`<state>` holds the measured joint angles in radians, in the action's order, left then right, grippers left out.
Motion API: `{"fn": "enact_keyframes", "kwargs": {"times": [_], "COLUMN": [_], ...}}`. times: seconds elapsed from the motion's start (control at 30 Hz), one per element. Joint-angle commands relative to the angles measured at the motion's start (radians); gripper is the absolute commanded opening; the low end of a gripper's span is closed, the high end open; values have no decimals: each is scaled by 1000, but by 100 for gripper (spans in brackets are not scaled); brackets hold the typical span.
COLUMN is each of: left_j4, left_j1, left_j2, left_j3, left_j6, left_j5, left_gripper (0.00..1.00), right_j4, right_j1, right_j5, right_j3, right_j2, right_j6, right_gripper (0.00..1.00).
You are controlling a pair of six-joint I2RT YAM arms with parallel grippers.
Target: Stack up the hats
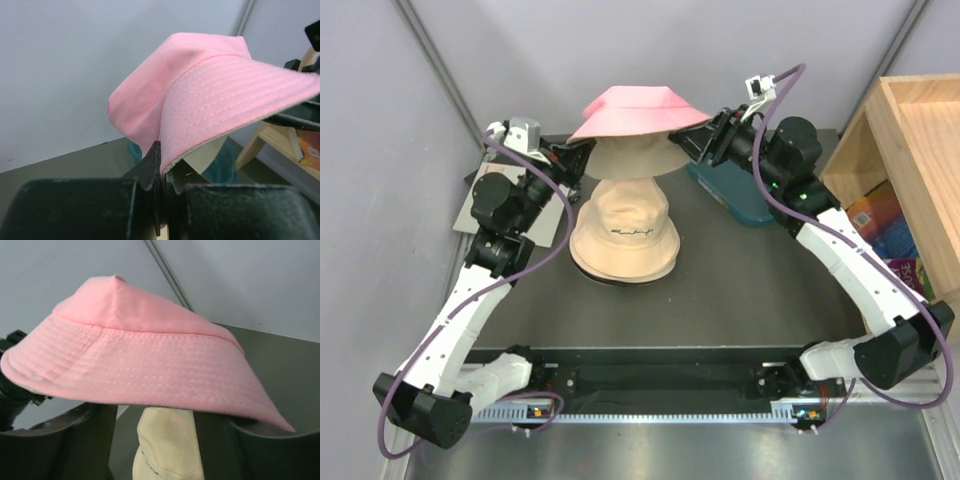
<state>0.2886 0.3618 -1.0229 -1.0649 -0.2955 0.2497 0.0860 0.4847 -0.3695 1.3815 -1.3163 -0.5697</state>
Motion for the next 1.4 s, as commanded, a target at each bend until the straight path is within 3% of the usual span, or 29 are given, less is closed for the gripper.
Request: {"fn": "enact_keyframes", "kwargs": {"times": [0.0,0.07,0.17,0.6,0.93,1.37], "left_j4": [-90,-152,-177,-218,-197,-197], "left_j1": [3,3,2,3,5,5], "left_j2": [-11,-26,-48,-77,-54,6], "left_j3": [-136,-187,-213,-191,-144,-75], "left_j6": [93,117,131,153,131,147], "left_j5": [-141,-185,-223,-287,-267,-268], "left_gripper": [0,0,0,0,0,0], "right_j4": [119,204,325,787,838,865], "right_j1": [12,17,28,141,218,223], "right_j5": [-80,-124,-172,-121,-31,-43], "right_j3": [16,2,-27,-243,-256,-234], "right_j2": [-37,-47,-58,-29,-76,-173], "right_j6": [-85,-131,-234,-613,-673,-742], "right_gripper": [69,79,85,90,88,87]}}
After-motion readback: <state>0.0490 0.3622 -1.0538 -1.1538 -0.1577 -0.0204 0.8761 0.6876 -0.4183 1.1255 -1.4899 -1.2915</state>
